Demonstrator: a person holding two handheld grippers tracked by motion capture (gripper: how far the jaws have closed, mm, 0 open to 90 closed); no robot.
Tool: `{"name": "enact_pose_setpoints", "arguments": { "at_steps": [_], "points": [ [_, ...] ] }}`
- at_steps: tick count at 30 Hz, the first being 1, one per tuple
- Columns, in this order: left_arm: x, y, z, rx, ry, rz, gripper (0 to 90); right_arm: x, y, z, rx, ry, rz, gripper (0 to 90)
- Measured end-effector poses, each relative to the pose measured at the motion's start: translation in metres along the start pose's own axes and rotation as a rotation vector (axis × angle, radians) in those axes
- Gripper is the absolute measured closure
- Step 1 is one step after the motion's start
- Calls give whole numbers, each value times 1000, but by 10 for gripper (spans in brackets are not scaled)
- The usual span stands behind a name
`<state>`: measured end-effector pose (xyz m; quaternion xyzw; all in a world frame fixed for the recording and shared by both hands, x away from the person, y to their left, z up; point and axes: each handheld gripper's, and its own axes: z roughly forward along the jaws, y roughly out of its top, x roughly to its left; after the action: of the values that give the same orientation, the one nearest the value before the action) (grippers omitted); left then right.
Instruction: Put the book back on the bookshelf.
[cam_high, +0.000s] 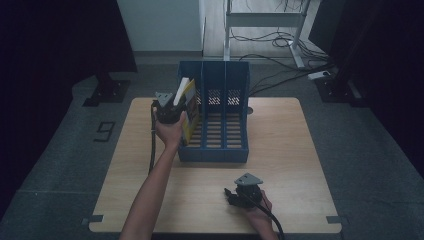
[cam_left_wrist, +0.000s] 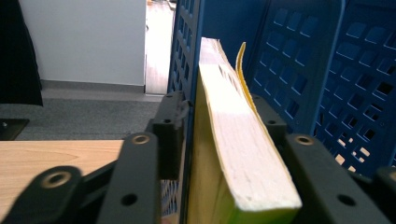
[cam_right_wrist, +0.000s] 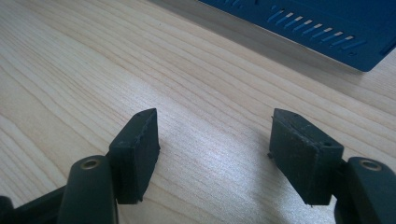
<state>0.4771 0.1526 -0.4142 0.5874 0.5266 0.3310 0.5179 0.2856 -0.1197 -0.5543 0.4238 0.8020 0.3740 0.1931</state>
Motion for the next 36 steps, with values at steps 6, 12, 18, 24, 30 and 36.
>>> {"name": "enact_pose_setpoints", "arguments": {
  "at_steps": [6, 12, 18, 24, 30, 36],
  "points": [
    [5, -1, -6, 5, -38, -13, 520, 0, 0, 0, 0, 0, -1, 326],
    [8, -3, -13, 27, -80, 9, 485, 0, 0, 0, 0, -1, -1, 325],
    [13, -7, -20, 62, -105, 14, 464, 0, 0, 0, 0, -1, 0, 324],
    [12, -12, -24, 65, -126, 18, 460, 0, 0, 0, 2, -1, 0, 324],
    [13, -17, -30, 65, -141, 30, 461, 0, 0, 0, 2, -1, 0, 324],
    [14, -27, -33, 88, -146, 41, 491, 0, 0, 0, 3, -1, 2, 324]
  ]
}}
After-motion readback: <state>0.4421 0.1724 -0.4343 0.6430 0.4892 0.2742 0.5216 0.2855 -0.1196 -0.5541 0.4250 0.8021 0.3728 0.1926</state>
